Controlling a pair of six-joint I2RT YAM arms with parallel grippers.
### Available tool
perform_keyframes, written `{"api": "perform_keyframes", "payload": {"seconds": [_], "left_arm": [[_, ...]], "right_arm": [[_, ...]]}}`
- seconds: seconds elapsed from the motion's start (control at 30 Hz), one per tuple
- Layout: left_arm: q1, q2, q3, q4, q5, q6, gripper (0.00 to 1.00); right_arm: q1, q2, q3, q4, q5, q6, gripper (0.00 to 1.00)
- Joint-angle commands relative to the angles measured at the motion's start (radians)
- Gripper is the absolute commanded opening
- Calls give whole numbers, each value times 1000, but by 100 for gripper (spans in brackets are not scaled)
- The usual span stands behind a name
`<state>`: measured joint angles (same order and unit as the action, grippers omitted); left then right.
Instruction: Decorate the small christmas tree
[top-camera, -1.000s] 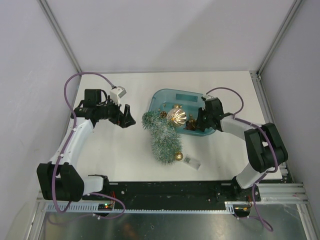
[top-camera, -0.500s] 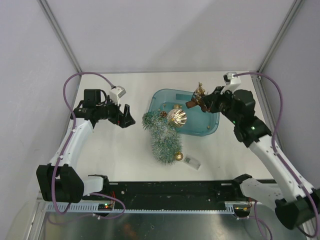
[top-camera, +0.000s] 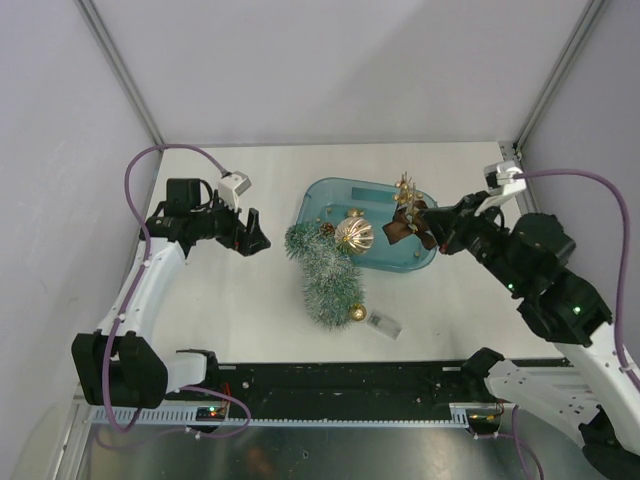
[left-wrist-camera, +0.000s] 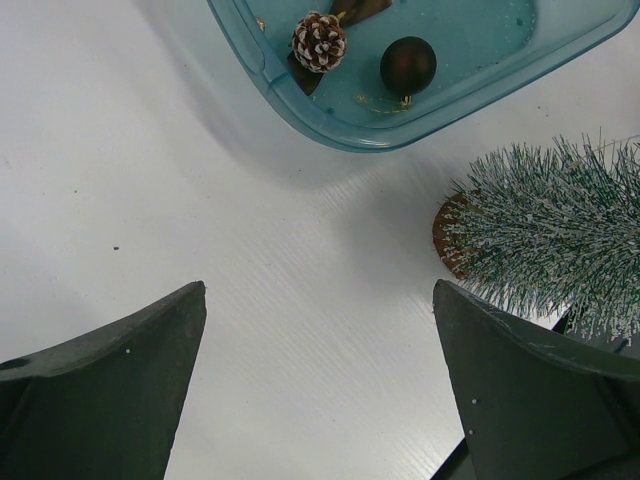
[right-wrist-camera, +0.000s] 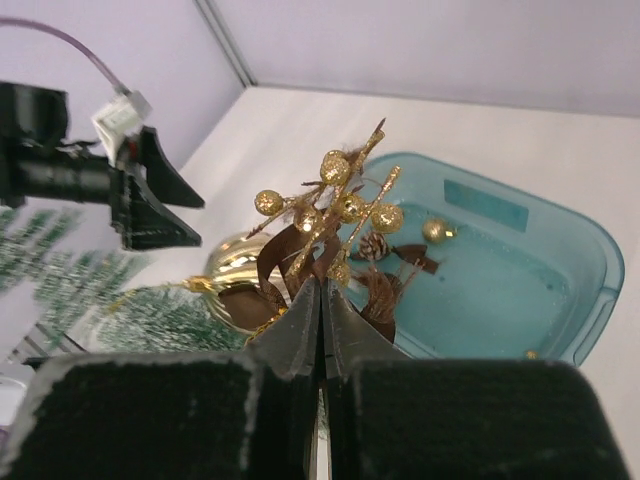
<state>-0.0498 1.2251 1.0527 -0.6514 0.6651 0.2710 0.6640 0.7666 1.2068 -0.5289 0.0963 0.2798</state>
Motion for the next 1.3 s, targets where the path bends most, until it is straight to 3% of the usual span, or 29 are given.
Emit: {"api": "perform_keyframes", "payload": {"seconds": [0.0,0.23,0.43,0.87,1.27], "left_arm": [[7,-38,8,22,13,11,100],[5,-44,-2,22,7,14,100],[6,-43,2,22,9,13,100],[6,-40,1,22,19,10,100],[6,-53,-3,22,15,15,100]], "right_arm": [[29,4,113,-13,15,-8,1],[92,45,152,40,-107,-1,1],[213,86,152,60,-106,-23,1],[612,110,138,-15,222,-9,1],[682,160,75,-14,400,-7,6]]}}
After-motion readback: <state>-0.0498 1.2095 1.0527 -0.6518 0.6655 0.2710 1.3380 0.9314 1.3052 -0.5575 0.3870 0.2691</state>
